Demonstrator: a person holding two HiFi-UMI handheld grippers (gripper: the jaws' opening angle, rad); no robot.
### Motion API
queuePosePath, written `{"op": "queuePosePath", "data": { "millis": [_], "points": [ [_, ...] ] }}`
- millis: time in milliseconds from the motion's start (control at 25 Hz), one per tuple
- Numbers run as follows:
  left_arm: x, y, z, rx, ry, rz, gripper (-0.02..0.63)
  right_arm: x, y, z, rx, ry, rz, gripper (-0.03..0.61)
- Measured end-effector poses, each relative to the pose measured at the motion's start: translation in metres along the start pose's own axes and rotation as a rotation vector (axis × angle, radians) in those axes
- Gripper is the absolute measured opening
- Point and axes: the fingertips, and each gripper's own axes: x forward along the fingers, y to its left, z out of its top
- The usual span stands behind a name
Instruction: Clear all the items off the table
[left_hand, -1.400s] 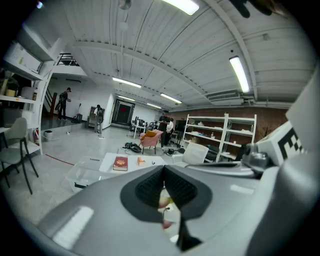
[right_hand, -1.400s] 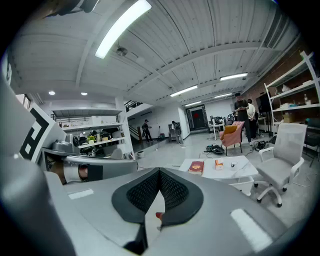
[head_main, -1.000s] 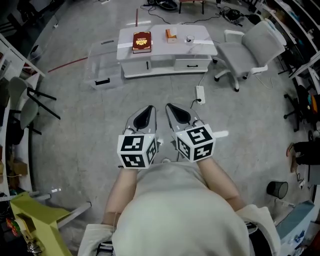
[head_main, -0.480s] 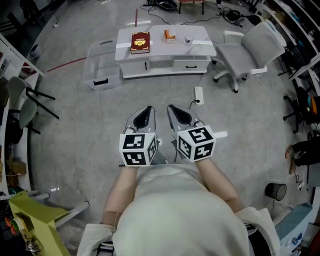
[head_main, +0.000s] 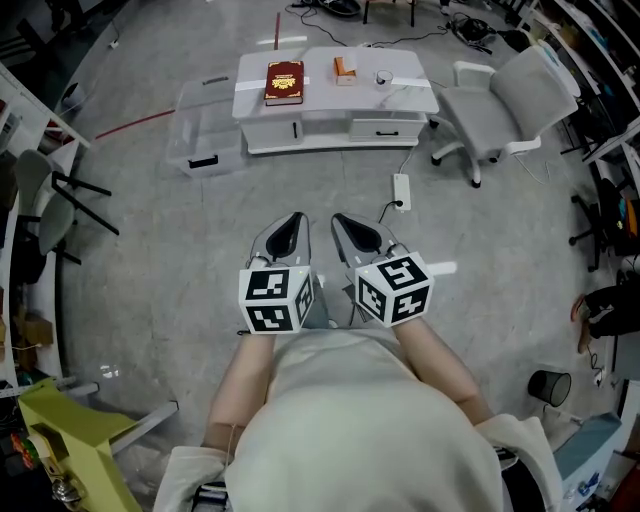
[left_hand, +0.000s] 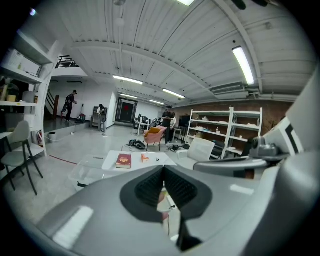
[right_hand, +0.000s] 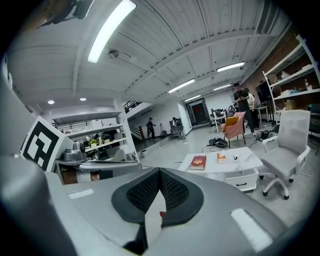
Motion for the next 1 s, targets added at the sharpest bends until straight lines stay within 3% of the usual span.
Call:
{"op": "queuePosePath", "data": {
  "millis": [480, 1000],
  "points": [
    [0.063, 0.037, 0.023, -0.005, 0.005, -0.013, 0.011, 0.060, -0.030, 0.021, -0.011, 0.012, -0.018, -0.002],
    [0.154, 0.112, 0.068, 0.004, 0.035, -0.019, 0.011, 0.173, -0.073, 0.067, 0.004, 0.039, -0.050, -0.002]
  ]
}}
